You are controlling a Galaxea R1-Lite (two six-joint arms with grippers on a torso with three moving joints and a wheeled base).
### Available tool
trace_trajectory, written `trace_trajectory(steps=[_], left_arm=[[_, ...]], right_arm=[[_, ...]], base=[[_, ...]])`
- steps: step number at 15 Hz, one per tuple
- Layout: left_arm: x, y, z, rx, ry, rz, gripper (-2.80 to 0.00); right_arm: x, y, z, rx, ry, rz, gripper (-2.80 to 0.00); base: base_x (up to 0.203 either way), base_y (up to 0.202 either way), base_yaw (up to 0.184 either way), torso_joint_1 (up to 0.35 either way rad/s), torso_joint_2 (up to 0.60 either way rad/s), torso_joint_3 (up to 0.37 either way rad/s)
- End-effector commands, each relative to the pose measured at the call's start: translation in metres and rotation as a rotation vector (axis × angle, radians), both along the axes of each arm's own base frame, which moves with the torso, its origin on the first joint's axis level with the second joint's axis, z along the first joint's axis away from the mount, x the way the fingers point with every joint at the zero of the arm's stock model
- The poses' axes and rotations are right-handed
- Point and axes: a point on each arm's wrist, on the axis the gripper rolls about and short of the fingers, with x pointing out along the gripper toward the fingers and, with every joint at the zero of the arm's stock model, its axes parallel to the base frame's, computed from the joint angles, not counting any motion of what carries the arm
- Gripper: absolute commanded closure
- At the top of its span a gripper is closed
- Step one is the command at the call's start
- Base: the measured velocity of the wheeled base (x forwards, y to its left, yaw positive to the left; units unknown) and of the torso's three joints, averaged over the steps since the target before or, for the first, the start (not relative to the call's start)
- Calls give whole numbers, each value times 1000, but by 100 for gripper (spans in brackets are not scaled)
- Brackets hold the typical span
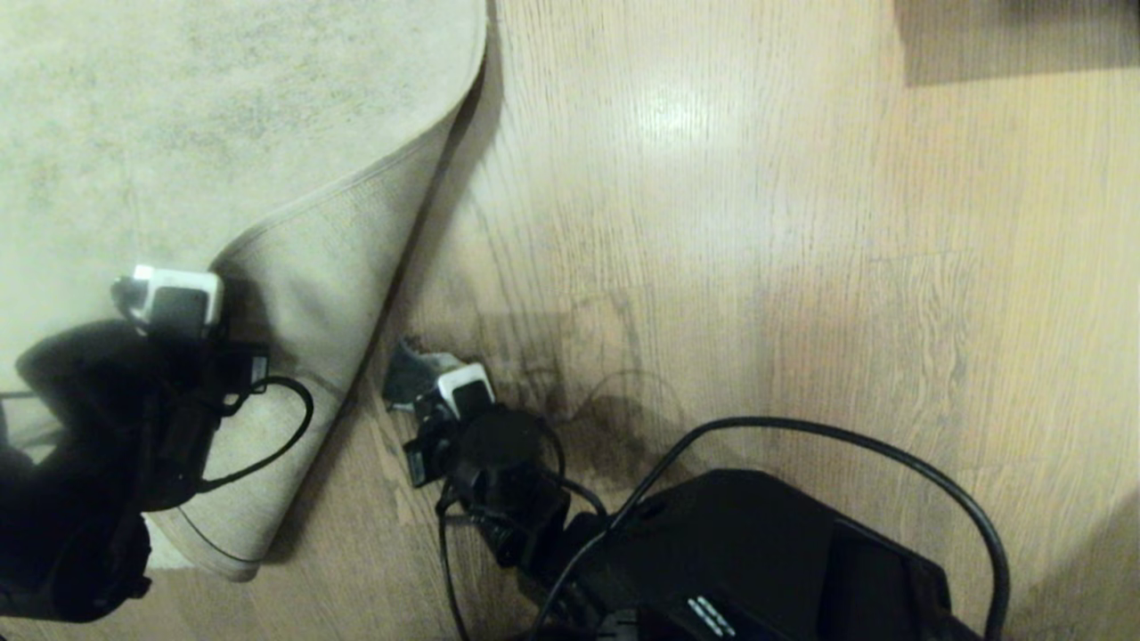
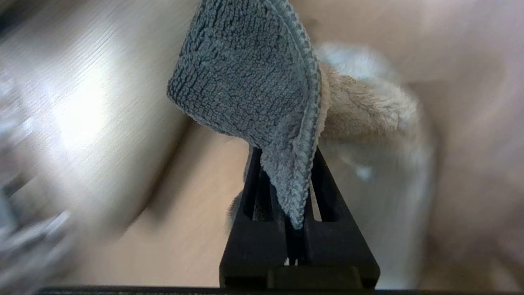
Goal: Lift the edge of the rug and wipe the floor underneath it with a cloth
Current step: Wipe the floor under the carpet with a rag
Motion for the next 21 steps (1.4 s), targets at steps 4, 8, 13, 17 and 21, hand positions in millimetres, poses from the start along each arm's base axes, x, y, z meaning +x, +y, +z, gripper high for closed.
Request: trace_trajectory(steps=[4,8,13,17,21], left_arm=[[0,0,-1,2,-1,3,0],[2,-1,-2,2,4,-3,0],[1,-1,-2,1,2,-3,0],[2,-6,-3,2,6,-20,0],[3,-11,-4,4,10,-41,0]], right_arm=[[66,-58,92,98,-129,-175,0],[55,-83,157,156,-189,-197,0],[58,-139,223,169,-261,-292,0],[78,-229,265,130,-344,-468,0],[73,-320,260,21,-315,-570,0]], base=[[0,0,0,0,0,0],[0,0,0,0,0,0],[0,0,0,0,0,0],[0,0,0,0,0,0],[0,0,0,0,0,0]])
